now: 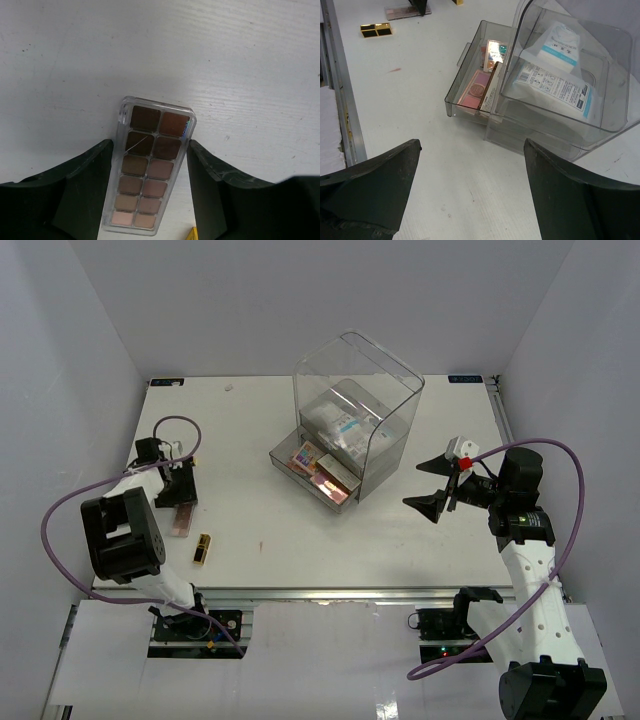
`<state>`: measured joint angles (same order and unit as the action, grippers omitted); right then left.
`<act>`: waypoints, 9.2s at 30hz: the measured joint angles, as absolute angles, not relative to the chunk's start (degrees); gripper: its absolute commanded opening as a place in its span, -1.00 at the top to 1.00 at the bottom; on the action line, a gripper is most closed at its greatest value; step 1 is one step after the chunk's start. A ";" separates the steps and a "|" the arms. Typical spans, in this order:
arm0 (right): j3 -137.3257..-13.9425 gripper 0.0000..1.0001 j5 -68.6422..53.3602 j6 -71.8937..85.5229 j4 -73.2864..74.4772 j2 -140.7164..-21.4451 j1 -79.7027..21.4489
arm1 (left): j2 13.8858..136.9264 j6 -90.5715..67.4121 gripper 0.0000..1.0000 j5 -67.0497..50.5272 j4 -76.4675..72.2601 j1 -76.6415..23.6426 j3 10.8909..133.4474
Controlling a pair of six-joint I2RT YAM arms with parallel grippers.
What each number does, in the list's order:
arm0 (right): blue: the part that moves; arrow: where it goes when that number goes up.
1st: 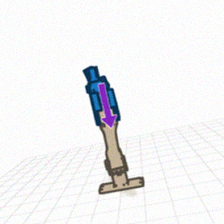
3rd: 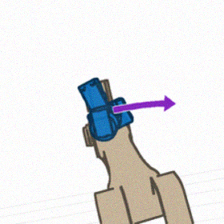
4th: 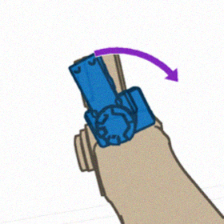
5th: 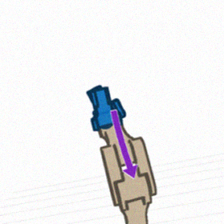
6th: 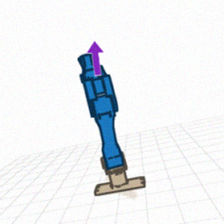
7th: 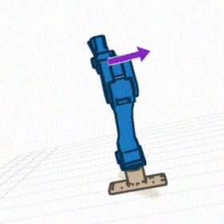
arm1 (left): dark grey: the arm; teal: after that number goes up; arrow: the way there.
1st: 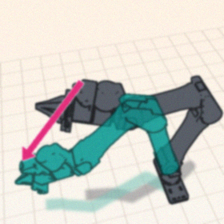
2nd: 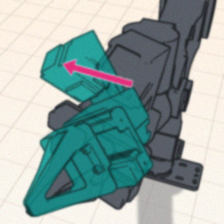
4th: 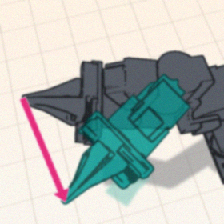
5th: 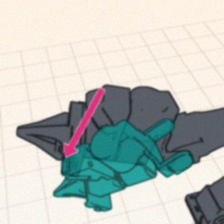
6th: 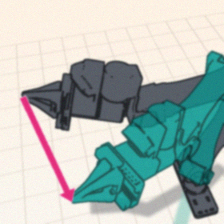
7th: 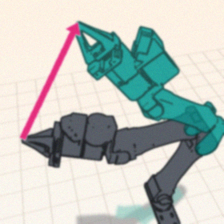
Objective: Organize the makeup
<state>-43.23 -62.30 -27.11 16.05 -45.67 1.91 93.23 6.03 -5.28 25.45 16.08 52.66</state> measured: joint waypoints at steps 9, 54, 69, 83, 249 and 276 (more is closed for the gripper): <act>-43.22 -0.80 -62.28 -27.11 16.05 -45.67 1.91 | 93.58 3.93 0.12 -6.85 25.54 16.77 53.32; -42.30 -0.80 -60.14 -27.35 15.88 -46.24 3.75 | 84.46 -63.39 0.46 -14.34 11.10 -22.57 63.67; -42.28 -0.80 -60.17 -27.35 15.62 -46.24 3.79 | 91.26 -63.82 0.38 -6.74 15.64 -26.43 68.56; -42.26 -0.81 -60.20 -27.35 15.35 -46.24 3.91 | 93.07 -62.12 -0.48 -3.09 16.69 -27.72 69.58; -42.11 -0.99 -63.68 -30.26 9.37 -51.06 1.82 | 110.75 -58.67 -0.01 -20.93 -37.42 -27.88 53.10; -42.09 -0.98 -64.93 -28.42 6.46 -50.63 2.75 | 125.27 -63.10 0.27 -21.16 -40.25 -28.25 66.72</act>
<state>-42.09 -64.93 -28.42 6.46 -50.63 2.75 125.27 -63.10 -21.16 -40.25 -28.25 66.72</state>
